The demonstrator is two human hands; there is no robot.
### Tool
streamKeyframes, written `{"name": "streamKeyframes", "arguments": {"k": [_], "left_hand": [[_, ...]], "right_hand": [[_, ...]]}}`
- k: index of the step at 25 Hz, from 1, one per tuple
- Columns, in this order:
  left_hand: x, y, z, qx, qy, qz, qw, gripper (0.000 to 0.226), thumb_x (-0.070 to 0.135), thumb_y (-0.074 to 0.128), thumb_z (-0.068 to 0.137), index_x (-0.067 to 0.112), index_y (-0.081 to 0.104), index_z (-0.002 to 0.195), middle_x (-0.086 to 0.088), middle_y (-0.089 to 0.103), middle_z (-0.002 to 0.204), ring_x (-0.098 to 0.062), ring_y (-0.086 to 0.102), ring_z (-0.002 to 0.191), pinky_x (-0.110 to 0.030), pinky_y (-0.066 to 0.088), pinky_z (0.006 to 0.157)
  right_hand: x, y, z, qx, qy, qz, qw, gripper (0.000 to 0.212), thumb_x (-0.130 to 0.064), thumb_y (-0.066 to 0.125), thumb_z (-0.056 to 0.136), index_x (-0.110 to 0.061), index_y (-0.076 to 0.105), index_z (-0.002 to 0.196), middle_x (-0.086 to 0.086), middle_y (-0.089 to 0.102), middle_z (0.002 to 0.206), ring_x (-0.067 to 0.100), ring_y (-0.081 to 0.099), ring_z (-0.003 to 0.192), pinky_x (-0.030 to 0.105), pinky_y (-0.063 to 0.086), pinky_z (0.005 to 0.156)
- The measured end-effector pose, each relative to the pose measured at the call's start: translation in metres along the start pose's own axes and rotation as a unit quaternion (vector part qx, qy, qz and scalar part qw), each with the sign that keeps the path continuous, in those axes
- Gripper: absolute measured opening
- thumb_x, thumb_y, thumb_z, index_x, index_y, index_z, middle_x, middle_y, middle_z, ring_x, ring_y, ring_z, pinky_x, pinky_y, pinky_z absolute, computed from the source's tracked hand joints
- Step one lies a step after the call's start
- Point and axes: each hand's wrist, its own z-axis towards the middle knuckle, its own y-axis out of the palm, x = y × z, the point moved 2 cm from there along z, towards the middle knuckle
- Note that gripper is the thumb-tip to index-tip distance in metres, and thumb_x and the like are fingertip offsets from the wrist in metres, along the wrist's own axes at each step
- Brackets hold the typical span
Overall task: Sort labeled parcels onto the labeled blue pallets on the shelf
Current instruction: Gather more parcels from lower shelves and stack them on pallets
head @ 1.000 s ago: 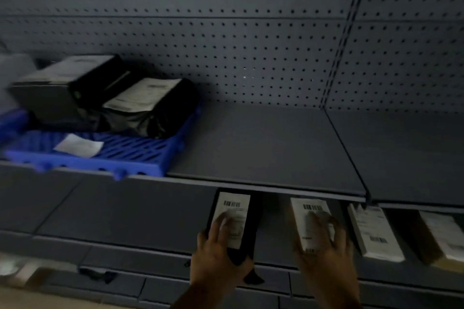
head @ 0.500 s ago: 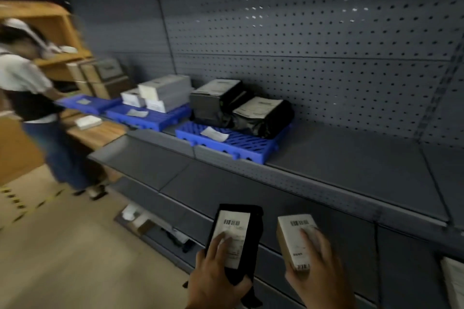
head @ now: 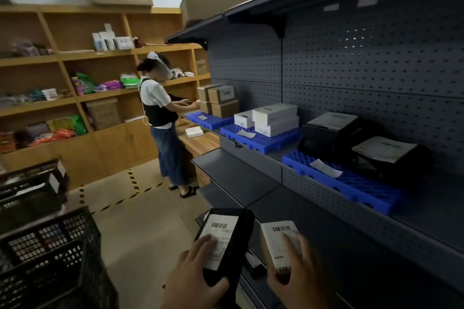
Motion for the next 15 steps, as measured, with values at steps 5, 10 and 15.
{"name": "streamKeyframes", "arguments": {"k": [5, 10, 15], "left_hand": [[-0.031, -0.039, 0.058, -0.007, 0.030, -0.020, 0.999, 0.084, 0.074, 0.054, 0.071, 0.049, 0.034, 0.149, 0.039, 0.020, 0.155, -0.005, 0.041, 0.127, -0.027, 0.044, 0.100], [-0.007, -0.045, 0.135, -0.008, 0.121, -0.072, 0.990, 0.084, 0.074, 0.058, 0.070, 0.056, 0.031, 0.147, 0.046, 0.018, 0.151, 0.002, 0.037, 0.137, -0.029, 0.046, 0.097], [0.128, -0.045, 0.198, -0.042, 0.307, -0.145, 0.940, 0.083, 0.080, 0.054, 0.072, 0.052, 0.032, 0.147, 0.041, 0.022, 0.153, -0.009, 0.042, 0.135, -0.040, 0.048, 0.096]], "right_hand": [[-0.043, 0.014, 0.052, -0.014, -0.007, -0.009, 1.000, 0.092, -0.079, 0.038, 0.074, -0.044, 0.015, 0.156, -0.011, 0.012, 0.160, 0.015, 0.029, 0.131, 0.033, 0.039, 0.103], [-0.055, 0.031, 0.091, -0.028, 0.070, -0.022, 0.997, 0.087, -0.085, 0.030, 0.074, -0.057, 0.002, 0.151, -0.007, 0.009, 0.165, 0.021, 0.028, 0.144, 0.041, 0.035, 0.112], [-0.040, 0.035, 0.100, 0.016, 0.186, -0.046, 0.981, 0.082, -0.074, 0.041, 0.084, -0.053, 0.005, 0.154, -0.013, 0.008, 0.167, 0.021, 0.028, 0.147, 0.037, 0.030, 0.113]]}}
